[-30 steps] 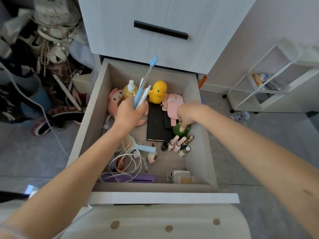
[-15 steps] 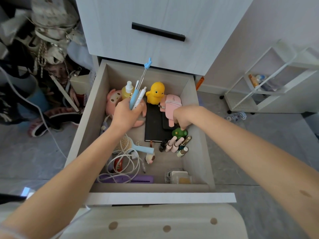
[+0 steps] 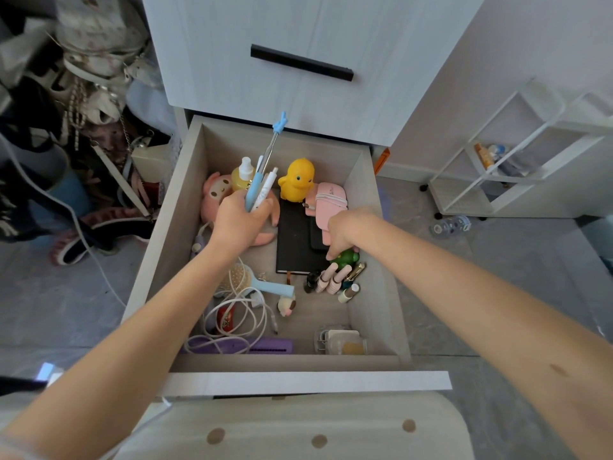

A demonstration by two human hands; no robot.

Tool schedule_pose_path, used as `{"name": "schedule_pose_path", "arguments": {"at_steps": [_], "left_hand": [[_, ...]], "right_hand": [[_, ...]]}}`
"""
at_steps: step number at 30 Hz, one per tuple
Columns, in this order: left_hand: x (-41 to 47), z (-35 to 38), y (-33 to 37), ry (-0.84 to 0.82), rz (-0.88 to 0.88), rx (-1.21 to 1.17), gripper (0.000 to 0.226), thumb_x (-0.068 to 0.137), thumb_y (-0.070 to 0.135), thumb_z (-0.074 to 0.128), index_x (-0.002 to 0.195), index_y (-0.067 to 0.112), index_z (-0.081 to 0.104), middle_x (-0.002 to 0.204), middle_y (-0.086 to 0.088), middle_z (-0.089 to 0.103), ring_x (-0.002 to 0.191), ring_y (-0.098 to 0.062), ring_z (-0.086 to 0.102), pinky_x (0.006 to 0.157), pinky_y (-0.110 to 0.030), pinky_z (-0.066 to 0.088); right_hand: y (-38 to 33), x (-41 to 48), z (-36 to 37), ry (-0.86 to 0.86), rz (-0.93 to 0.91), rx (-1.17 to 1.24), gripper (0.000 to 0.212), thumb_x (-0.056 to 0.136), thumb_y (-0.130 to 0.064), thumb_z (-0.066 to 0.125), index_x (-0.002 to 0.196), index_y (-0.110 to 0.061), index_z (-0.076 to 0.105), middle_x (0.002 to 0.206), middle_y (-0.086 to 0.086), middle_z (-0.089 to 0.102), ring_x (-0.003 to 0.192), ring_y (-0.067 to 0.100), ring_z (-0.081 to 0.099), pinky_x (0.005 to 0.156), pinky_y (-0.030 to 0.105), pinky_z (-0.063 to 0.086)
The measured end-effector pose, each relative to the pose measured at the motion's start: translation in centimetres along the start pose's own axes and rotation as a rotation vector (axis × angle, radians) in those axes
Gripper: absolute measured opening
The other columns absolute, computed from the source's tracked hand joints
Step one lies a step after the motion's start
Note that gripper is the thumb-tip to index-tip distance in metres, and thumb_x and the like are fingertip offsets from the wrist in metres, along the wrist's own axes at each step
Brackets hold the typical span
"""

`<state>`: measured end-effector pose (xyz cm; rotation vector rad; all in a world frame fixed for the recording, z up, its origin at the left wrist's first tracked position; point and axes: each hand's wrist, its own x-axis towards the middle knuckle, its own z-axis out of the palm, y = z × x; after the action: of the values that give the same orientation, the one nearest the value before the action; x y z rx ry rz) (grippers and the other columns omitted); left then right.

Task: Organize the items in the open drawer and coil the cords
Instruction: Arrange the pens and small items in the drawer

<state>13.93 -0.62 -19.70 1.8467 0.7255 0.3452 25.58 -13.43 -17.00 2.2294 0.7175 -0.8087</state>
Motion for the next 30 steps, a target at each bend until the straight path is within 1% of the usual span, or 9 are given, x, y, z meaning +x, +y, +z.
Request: {"name": "schedule_pose_path", "arguments": {"at_steps": [3, 6, 8, 10, 12, 16, 20, 26, 30], "left_hand": [[0.0, -0.1, 0.0, 0.007, 0.006, -0.007, 0.016, 0.091, 0.024, 0.055, 0.085, 0.009, 0.053, 0.064, 0.001, 0.046, 0.057, -0.013, 0.043, 0.048, -0.020, 0.037], [0.0, -0.1, 0.1, 0.006, 0.012, -0.005, 0.016, 0.092, 0.023, 0.055, 0.081, 0.012, 0.053, 0.063, 0.002, 0.046, 0.055, -0.011, 0.043, 0.049, -0.020, 0.035], [0.0, -0.1, 0.1, 0.005, 0.006, -0.005, 0.016, 0.091, 0.023, 0.055, 0.085, 0.009, 0.054, 0.064, 0.001, 0.046, 0.056, -0.011, 0.043, 0.052, -0.023, 0.036], [0.0, -0.1, 0.1, 0.001, 0.002, -0.019, 0.017, 0.091, 0.023, 0.056, 0.087, 0.007, 0.055, 0.064, 0.001, 0.046, 0.057, -0.012, 0.043, 0.053, -0.024, 0.037], [0.0, -0.1, 0.2, -0.003, -0.003, -0.027, 0.016, 0.091, 0.023, 0.056, 0.087, 0.007, 0.055, 0.064, 0.001, 0.047, 0.057, -0.012, 0.043, 0.055, -0.026, 0.038], [-0.4, -0.3, 0.7, -0.020, -0.023, -0.013, 0.021, 0.091, 0.022, 0.055, 0.071, 0.018, 0.050, 0.064, 0.001, 0.046, 0.059, -0.014, 0.044, 0.054, -0.024, 0.038], [-0.8, -0.3, 1.3, -0.052, -0.058, -0.057, 0.024, 0.092, 0.020, 0.054, 0.070, 0.019, 0.048, 0.066, 0.000, 0.045, 0.058, -0.013, 0.045, 0.039, -0.013, 0.037], [-1.3, 0.1, 1.6, -0.123, -0.113, -0.149, 0.024, 0.094, 0.018, 0.054, 0.072, 0.015, 0.045, 0.064, -0.001, 0.043, 0.050, -0.009, 0.041, 0.035, -0.006, 0.034], [-1.2, 0.1, 1.4, -0.134, -0.092, -0.076, 0.024, 0.094, 0.020, 0.054, 0.072, 0.016, 0.044, 0.064, -0.001, 0.042, 0.049, -0.009, 0.040, 0.034, -0.006, 0.032]], "right_hand": [[0.4, -0.1, -0.2, 0.045, -0.010, -0.024, 0.035, 0.087, -0.040, 0.059, 0.071, -0.014, 0.043, 0.077, 0.002, 0.053, 0.082, 0.021, 0.054, 0.075, 0.028, 0.043], [0.9, 0.1, -0.4, 0.040, -0.026, 0.039, 0.030, 0.089, -0.033, 0.056, 0.070, -0.011, 0.049, 0.068, 0.002, 0.059, 0.064, 0.019, 0.054, 0.065, 0.026, 0.045], [1.6, 0.1, -0.7, 0.006, -0.056, 0.135, 0.027, 0.091, -0.029, 0.053, 0.080, -0.005, 0.058, 0.061, 0.005, 0.065, 0.055, 0.018, 0.054, 0.056, 0.025, 0.046], [2.3, 0.0, -1.0, -0.030, -0.094, 0.268, 0.031, 0.094, -0.026, 0.048, 0.104, 0.001, 0.061, 0.084, 0.015, 0.071, 0.060, 0.021, 0.061, 0.054, 0.023, 0.051], [2.8, 0.0, -1.3, -0.043, -0.132, 0.401, 0.037, 0.098, -0.025, 0.039, 0.110, 0.005, 0.056, 0.094, 0.021, 0.068, 0.061, 0.024, 0.062, 0.046, 0.021, 0.050], [3.0, -0.1, -1.1, 0.078, -0.182, 0.652, 0.034, 0.101, -0.021, 0.027, 0.077, -0.018, 0.051, 0.062, 0.008, 0.048, 0.029, 0.008, 0.039, 0.030, 0.011, 0.027], [3.5, -0.5, -0.7, 0.197, -0.206, 0.784, 0.038, 0.099, -0.005, 0.034, 0.063, -0.016, 0.039, 0.038, 0.001, 0.042, 0.019, 0.002, 0.031, 0.028, 0.010, 0.024], [3.6, -0.1, -0.3, 0.213, -0.264, 0.486, 0.026, 0.096, -0.012, 0.042, 0.085, 0.002, 0.061, 0.058, 0.005, 0.058, 0.040, 0.010, 0.047, 0.048, 0.022, 0.039], [3.7, -1.0, -0.3, 0.252, -0.313, 0.195, 0.020, 0.096, -0.017, 0.049, 0.102, -0.003, 0.062, 0.061, -0.003, 0.053, 0.064, 0.015, 0.049, 0.053, 0.023, 0.032]]}}
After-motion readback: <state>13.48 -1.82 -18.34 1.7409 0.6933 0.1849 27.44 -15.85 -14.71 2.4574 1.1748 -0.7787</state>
